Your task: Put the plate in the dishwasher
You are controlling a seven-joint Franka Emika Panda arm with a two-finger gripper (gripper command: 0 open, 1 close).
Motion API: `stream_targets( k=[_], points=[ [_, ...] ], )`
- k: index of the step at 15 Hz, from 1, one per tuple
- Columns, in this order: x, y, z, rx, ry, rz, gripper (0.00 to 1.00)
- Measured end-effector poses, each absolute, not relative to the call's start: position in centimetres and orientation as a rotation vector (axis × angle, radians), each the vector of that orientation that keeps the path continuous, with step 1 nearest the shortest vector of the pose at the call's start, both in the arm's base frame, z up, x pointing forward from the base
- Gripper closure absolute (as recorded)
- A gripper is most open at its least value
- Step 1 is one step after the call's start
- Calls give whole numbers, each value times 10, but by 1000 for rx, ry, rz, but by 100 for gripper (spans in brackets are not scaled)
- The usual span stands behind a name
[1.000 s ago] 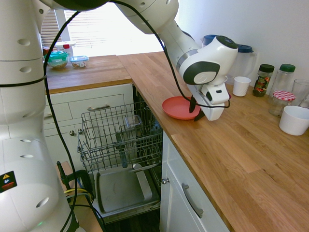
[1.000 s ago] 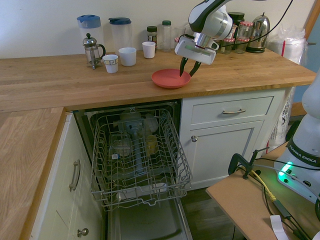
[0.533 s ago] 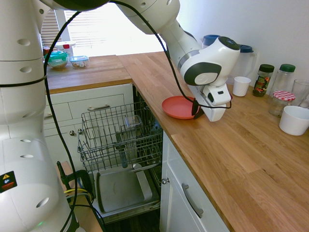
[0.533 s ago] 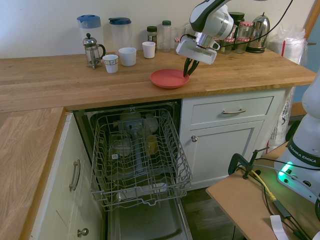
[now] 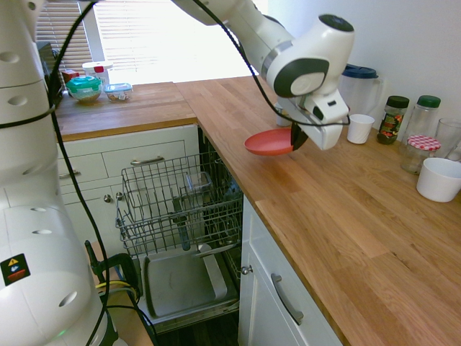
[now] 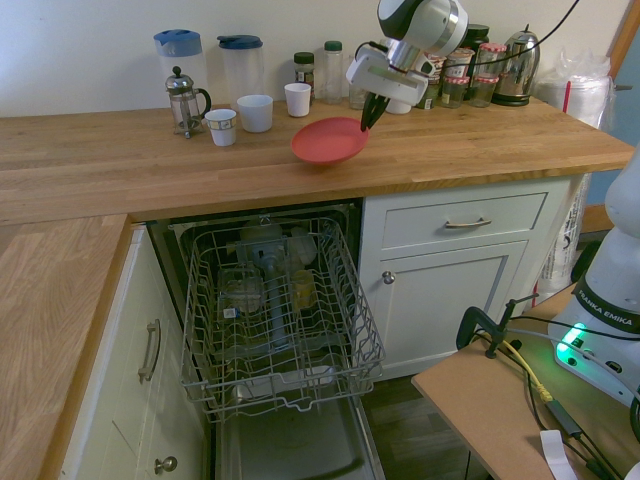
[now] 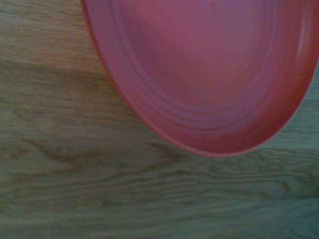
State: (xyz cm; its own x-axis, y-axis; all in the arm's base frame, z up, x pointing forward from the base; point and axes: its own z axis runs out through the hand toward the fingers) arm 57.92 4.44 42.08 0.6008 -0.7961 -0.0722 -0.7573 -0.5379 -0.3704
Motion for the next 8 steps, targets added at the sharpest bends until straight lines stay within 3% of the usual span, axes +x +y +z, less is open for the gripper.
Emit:
stream_targets(
  k=[4, 8],
  points=[
    [550, 121, 491, -2696, 1016, -383, 100],
    [505, 222, 516, -2906, 738, -611, 100]
  ],
)
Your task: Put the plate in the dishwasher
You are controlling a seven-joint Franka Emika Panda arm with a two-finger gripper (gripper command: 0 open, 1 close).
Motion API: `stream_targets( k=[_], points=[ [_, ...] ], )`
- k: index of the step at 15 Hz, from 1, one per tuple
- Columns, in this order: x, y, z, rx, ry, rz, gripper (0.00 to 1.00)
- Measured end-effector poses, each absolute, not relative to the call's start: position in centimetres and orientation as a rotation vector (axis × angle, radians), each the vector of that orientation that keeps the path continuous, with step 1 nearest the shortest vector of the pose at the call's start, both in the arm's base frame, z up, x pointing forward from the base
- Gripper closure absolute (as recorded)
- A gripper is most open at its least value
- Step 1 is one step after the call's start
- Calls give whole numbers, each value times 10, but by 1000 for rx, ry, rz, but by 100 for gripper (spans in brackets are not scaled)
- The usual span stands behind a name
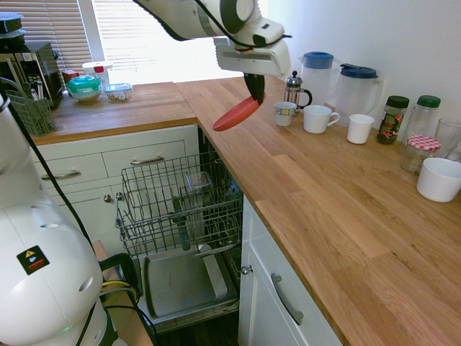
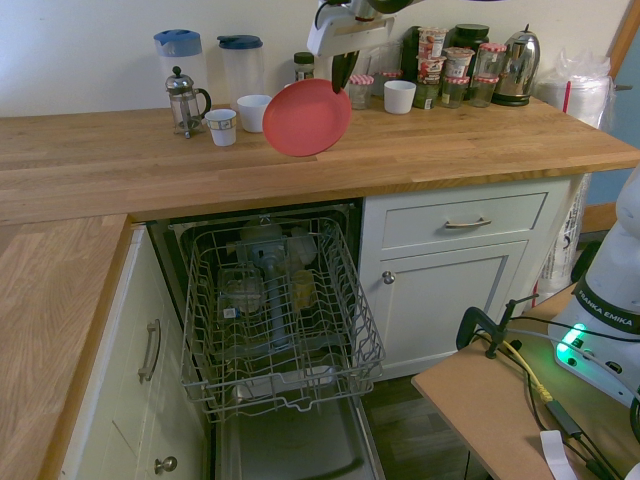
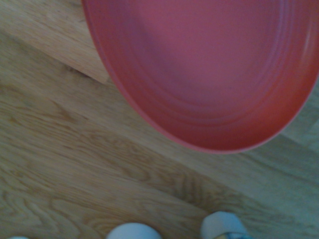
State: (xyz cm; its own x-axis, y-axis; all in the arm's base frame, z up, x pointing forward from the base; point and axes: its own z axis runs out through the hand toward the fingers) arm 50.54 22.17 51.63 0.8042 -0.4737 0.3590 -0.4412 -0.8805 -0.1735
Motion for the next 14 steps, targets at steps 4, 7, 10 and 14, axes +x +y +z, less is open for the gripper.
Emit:
stream_targets(
  k=[4, 7, 10, 14],
  points=[
    [442, 313, 521, -3085, 410, -776, 100],
    [429, 324, 525, -3120, 347, -803, 100],
    [420, 335, 526, -3185, 220, -944, 100],
    [355, 397, 507, -3255, -6, -1166, 100]
  ],
)
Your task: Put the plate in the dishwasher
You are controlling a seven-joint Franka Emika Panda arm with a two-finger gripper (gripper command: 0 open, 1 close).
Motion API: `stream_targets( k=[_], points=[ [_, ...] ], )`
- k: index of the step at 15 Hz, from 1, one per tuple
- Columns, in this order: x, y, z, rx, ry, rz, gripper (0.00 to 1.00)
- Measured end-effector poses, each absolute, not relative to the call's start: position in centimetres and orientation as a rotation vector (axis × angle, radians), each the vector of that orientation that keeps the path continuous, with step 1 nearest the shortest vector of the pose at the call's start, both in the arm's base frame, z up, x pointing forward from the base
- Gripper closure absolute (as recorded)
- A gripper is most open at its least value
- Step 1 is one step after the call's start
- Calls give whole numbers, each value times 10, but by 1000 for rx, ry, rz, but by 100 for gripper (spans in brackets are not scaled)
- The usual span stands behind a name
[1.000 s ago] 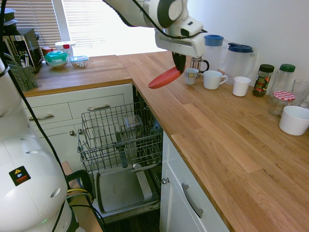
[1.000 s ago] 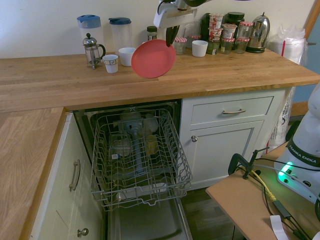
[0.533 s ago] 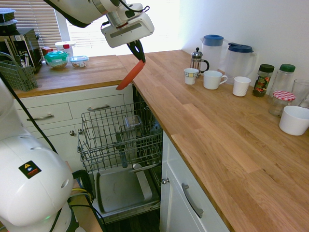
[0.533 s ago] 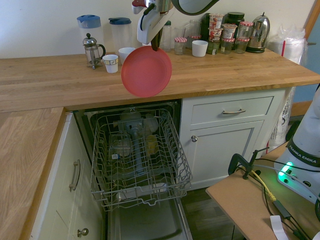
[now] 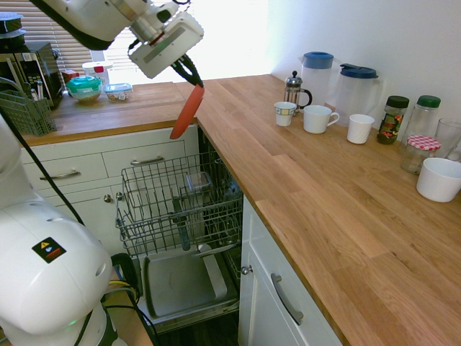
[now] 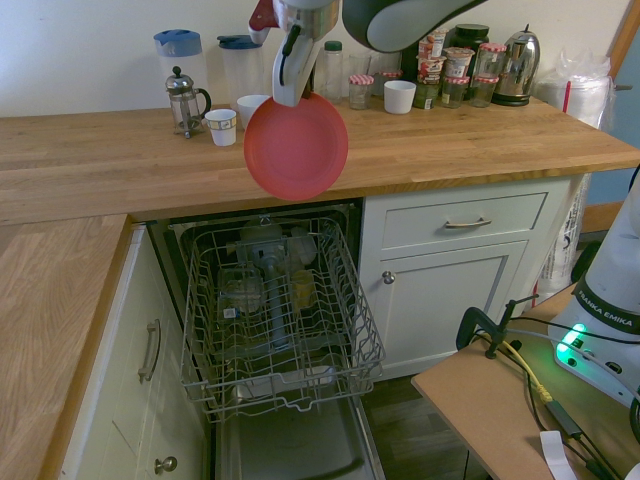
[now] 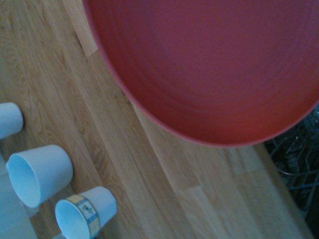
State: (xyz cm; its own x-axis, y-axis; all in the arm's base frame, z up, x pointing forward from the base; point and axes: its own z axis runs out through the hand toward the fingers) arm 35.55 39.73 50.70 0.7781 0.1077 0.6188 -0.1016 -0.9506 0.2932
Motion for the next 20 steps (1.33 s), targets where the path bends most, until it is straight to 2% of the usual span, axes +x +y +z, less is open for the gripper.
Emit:
stream_targets(
  k=[4, 11, 16, 20],
  points=[
    [299, 458, 441, 2453, 117, 1084, 100],
    [283, 552, 322, 2232, 125, 1209, 100],
    [277, 574, 304, 2147, 106, 1247, 100],
    [249, 589, 272, 2094, 224, 1307, 100]
  ],
)
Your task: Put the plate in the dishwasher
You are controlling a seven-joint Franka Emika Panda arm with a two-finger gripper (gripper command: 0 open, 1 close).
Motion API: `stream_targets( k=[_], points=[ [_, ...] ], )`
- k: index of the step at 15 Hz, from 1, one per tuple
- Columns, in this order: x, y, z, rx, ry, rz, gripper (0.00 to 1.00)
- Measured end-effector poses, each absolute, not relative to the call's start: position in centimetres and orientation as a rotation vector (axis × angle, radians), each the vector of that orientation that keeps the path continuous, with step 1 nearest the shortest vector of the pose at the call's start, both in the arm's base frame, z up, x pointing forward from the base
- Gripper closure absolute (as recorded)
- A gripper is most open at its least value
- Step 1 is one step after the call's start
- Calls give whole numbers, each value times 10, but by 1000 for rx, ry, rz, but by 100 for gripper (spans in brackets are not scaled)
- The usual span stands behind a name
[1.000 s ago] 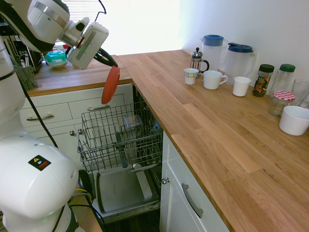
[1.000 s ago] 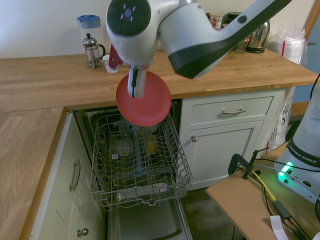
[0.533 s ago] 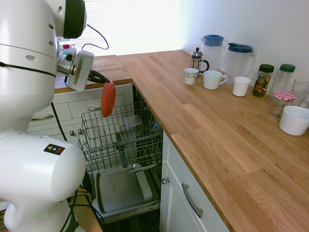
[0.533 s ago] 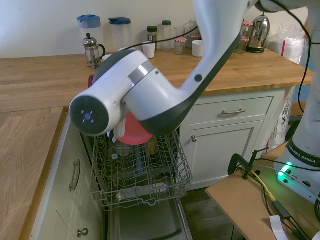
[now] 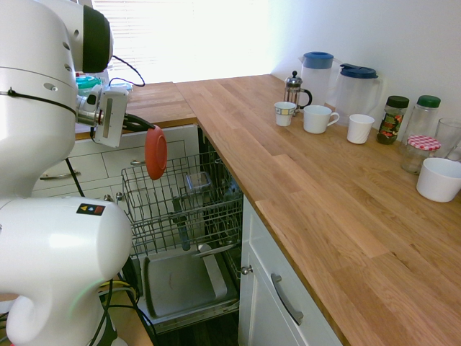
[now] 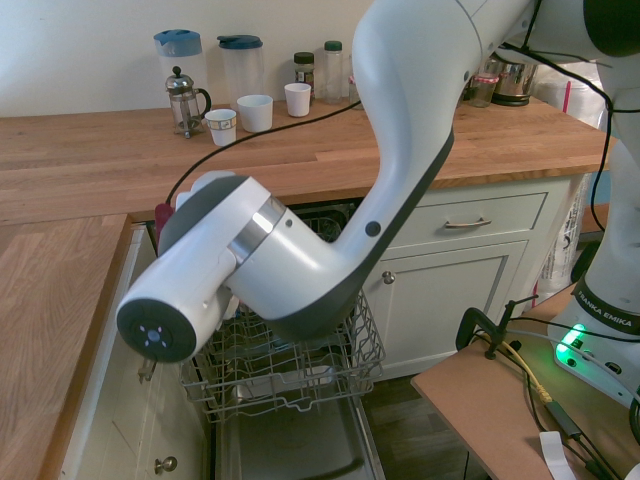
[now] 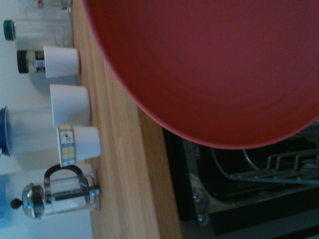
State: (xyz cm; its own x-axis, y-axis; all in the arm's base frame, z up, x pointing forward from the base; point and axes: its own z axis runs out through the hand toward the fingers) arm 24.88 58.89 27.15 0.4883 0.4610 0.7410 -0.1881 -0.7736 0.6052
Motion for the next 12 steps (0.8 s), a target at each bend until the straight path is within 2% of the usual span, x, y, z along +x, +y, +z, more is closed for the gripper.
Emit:
stream_targets(
  k=[6, 12],
  points=[
    [239, 603, 232, 2043, 363, 1449, 100],
    [238, 601, 193, 2032, 402, 1475, 100]
  ],
)
